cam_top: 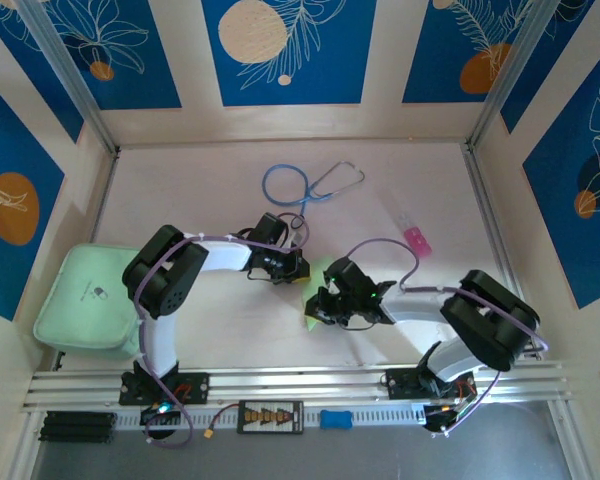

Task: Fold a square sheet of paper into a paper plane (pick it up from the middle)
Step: Move the paper to the center of the table, then fold the wing for the fifth time at the center of the table.

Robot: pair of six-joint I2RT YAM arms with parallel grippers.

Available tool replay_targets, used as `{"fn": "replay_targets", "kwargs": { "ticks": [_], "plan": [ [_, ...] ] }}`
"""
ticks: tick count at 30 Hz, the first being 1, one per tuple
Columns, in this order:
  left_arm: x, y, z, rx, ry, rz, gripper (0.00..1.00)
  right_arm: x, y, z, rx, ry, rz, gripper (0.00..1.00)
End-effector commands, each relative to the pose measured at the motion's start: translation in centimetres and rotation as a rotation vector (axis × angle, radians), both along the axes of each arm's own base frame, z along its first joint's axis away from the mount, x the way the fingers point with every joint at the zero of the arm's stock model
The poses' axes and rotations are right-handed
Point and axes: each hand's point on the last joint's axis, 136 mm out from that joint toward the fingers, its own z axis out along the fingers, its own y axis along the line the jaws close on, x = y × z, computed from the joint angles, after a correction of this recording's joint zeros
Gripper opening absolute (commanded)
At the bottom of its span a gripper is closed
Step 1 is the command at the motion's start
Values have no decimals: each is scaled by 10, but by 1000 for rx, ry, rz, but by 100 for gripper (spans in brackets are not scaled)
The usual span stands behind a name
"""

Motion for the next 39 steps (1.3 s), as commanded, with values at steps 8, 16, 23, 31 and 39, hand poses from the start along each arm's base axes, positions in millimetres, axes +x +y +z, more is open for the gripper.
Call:
{"fn": "replay_targets", "kwargs": {
  "ticks": [8,16,23,31,39],
  "plan": [
    [-27,18,-23,87,44,-71,9,22,-71,19,-33,-55,-196,35],
    [-37,16,-19,37,49,-116,9,29,-83,22,26,-22,-215,42],
    [-37,15,-19,27,54,-120,9,39,-77,21,49,-13,-213,43],
    [-36,17,-19,39,45,-105,9,54,-70,17,64,-6,-179,43],
    [-35,14,-17,17,48,-96,9,61,-72,9,78,7,-190,43]
  ]
}}
